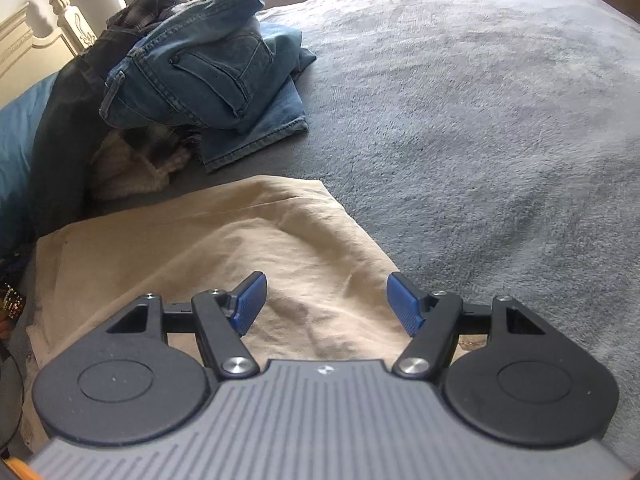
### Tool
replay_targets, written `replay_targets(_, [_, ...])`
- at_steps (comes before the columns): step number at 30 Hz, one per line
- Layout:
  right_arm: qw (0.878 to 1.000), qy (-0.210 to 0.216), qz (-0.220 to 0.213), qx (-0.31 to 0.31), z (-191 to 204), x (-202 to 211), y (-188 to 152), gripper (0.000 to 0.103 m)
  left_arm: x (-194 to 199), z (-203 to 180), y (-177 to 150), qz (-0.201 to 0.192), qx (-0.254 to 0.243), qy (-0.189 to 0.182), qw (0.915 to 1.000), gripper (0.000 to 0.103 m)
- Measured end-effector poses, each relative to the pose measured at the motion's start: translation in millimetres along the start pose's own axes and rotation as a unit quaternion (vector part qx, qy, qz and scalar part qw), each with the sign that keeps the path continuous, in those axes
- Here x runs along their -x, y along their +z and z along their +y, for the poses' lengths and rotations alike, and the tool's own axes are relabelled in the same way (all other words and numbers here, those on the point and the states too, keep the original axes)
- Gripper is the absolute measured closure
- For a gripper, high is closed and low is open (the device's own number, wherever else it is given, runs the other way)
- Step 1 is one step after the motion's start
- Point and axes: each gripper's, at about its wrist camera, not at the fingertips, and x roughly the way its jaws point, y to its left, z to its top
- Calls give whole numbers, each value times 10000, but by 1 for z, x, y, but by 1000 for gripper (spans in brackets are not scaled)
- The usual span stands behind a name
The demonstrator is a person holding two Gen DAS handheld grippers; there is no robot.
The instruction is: Fold clothes
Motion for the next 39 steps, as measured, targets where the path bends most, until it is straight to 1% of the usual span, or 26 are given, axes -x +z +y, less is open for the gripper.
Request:
replay_targets(1, [10000, 19, -35, -50, -2, 2, -1, 37, 12, 0, 0, -17, -17, -58, 10000, 48])
replay_targets(3, [9997, 50, -102, -201, -7, 6, -4, 37, 29, -12, -5, 24, -110, -260, 9996, 46])
replay_targets(6, [9979, 44, -221, -610, -21, 12, -7, 37, 41, -34, -18, 229, -207, -608, 9977, 45])
replay_targets(7, [9966, 35, -296, -762, -26, 16, -9, 37, 43, -45, -24, 342, -267, -750, 9962, 45])
replay_targets(9, [9933, -26, -505, -1037, -38, 27, -13, 37, 33, -65, -38, 555, -528, -978, 9923, 45])
replay_targets(10, [9912, -84, -618, -1172, -45, 33, -15, 37, 29, -77, -45, 660, -690, -1058, 9898, 45])
replay_targets(13, [9825, -271, -860, -1628, -69, 55, -27, 37, 21, -110, -70, 745, -1218, -1169, 9828, 45])
replay_targets(16, [9728, -469, -977, -2046, -92, 76, -44, 37, 12, -128, -99, 700, -1696, -1130, 9765, 45])
replay_targets(18, [9652, -564, -965, -2363, -107, 87, -57, 37, 9, -137, -114, 722, -1874, -1074, 9737, 45])
replay_targets(21, [9514, -434, -745, -2955, -130, 89, -76, 37, 4, -141, -127, 777, -2055, -950, 9709, 45])
replay_targets(23, [9437, -261, -561, -3250, -139, 80, -87, 36, 2, -141, -132, 818, -2063, -909, 9708, 45])
replay_targets(25, [9397, -127, -363, -3399, -143, 67, -95, 37, -1, -140, -134, 849, -2026, -848, 9719, 45])
replay_targets(27, [9391, -21, -230, -3430, -142, 53, -98, 37, 1, -139, -136, 846, -1996, -799, 9730, 45])
replay_targets(28, [9407, 81, -194, -3386, -138, 47, -98, 45, 2, -139, -136, 840, -1993, -783, 9732, 45])
replay_targets(29, [9422, 184, -158, -3343, -134, 42, -98, 55, 3, -139, -136, 833, -2000, -769, 9732, 45])
replay_targets(30, [9468, 227, -153, -3207, -127, 39, -95, 82, 4, -140, -137, 827, -2004, -753, 9733, 45])
replay_targets(31, [9535, 231, -194, -2998, -117, 39, -89, 88, 3, -140, -136, 826, -2009, -744, 9733, 45])
replay_targets(33, [9685, 314, -380, -2441, -90, 43, -75, 91, 2, -141, -135, 826, -2001, -729, 9736, 44])
replay_targets(34, [9779, 362, -458, -2008, -72, 47, -67, 91, 2, -141, -135, 826, -1995, -722, 9737, 44])
replay_targets(36, [9947, 453, -457, -807, -27, 52, -59, 91, 1, -141, -135, 824, -1984, -715, 9740, 44])
replay_targets(37, [9982, 471, -339, -170, -4, 51, -61, 91, 1, -141, -135, 819, -1978, -715, 9742, 44])
replay_targets(38, [9977, 481, -188, 434, 17, 48, -65, 91, 1, -141, -136, 811, -1974, -716, 9743, 44])
replay_targets(39, [9932, 474, -22, 1067, 39, 44, -74, 89, 1, -141, -136, 802, -1976, -716, 9744, 44])
